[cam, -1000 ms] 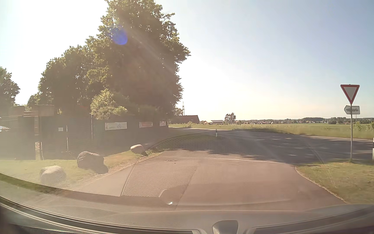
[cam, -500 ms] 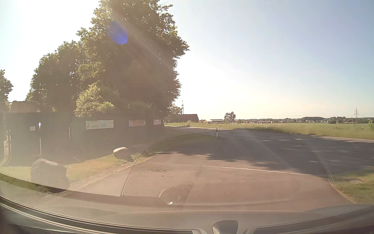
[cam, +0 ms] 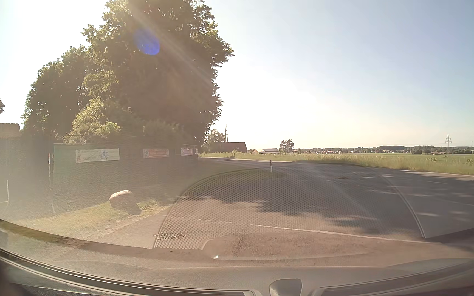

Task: Follow the waypoints while adhering to traffic rules and regulations

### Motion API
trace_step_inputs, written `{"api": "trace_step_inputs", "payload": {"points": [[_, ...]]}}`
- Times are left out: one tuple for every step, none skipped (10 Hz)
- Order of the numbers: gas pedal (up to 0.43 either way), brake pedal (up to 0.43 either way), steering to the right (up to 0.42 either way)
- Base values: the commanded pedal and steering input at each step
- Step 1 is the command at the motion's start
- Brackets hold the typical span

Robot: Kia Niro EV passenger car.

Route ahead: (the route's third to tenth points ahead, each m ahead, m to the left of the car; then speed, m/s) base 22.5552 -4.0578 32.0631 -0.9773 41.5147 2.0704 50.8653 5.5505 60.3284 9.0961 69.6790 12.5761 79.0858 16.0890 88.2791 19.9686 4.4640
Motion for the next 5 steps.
{"api": "trace_step_inputs", "payload": {"points": [[0.0, 0.256, 0.091], [0.0, 0.25, 0.117], [0.0, 0.238, 0.139], [0.0, 0.232, 0.165], [0.0, 0.213, 0.196]]}}
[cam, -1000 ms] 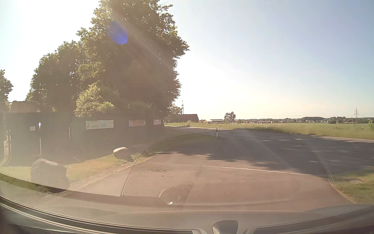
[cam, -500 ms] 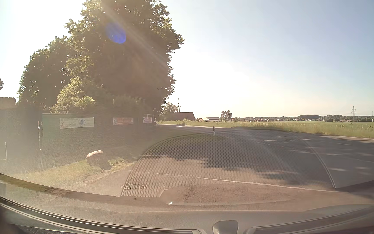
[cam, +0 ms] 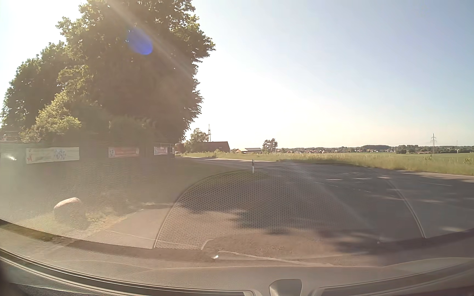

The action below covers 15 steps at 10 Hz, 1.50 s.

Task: Follow the waypoints while adhering to traffic rules and regulations

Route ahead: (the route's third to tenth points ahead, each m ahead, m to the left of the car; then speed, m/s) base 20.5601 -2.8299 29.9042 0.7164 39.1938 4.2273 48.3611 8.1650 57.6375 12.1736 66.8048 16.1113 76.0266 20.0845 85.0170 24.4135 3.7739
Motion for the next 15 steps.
{"api": "trace_step_inputs", "payload": {"points": [[0.0, 0.183, 0.22], [0.0, 0.165, 0.241], [0.0, 0.159, 0.27], [0.0, 0.165, 0.297], [0.0, 0.171, 0.327], [0.0, 0.189, 0.362], [0.0, 0.189, 0.392], [0.0, 0.189, 0.418], [0.0, 0.201, 0.45], [0.0, 0.213, 0.489], [0.0, 0.238, 0.518], [0.0, 0.25, 0.546], [0.0, 0.25, 0.578], [0.0, 0.232, 0.604], [0.0, 0.207, 0.628]]}}
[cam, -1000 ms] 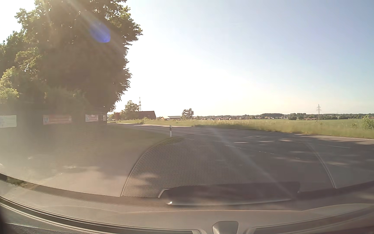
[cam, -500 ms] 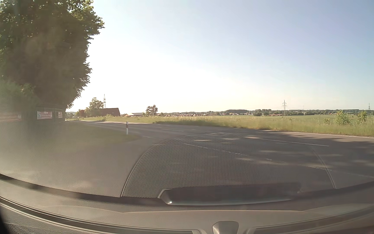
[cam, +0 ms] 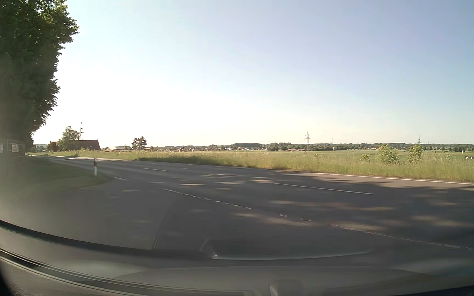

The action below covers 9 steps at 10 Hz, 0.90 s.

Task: Follow the waypoints while adhering to traffic rules and regulations

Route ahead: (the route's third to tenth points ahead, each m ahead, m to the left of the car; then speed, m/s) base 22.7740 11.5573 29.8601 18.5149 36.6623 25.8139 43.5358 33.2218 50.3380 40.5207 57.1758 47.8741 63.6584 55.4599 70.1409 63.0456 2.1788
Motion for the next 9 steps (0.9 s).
{"api": "trace_step_inputs", "payload": {"points": [[0.0, 0.183, 0.65], [0.0, 0.165, 0.668], [0.0, 0.165, 0.693], [0.0, 0.159, 0.715], [0.0, 0.152, 0.735], [0.0, 0.152, 0.753], [0.0, 0.14, 0.759], [0.0, 0.134, 0.757], [0.0, 0.128, 0.745]]}}
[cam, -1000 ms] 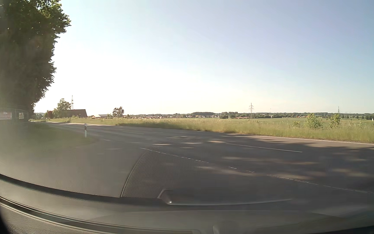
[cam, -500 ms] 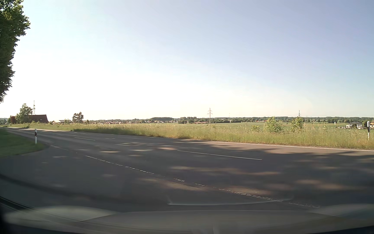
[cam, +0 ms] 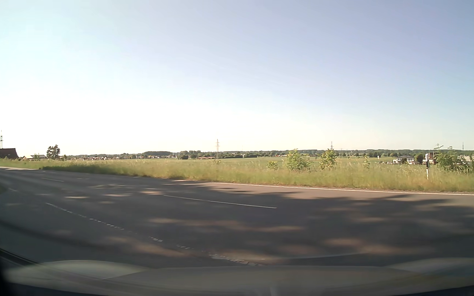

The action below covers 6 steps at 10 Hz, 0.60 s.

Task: Follow the waypoints while adhering to traffic rules and regulations

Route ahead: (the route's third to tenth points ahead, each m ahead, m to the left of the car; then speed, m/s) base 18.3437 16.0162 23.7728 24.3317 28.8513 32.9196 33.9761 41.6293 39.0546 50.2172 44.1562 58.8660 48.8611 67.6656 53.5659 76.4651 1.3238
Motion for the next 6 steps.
{"api": "trace_step_inputs", "payload": {"points": [[0.0, 0.11, 0.74], [0.0, 0.098, 0.737], [0.0, 0.091, 0.735], [0.0, 0.079, 0.729], [0.0, 0.079, 0.725], [0.0, 0.079, 0.719]]}}
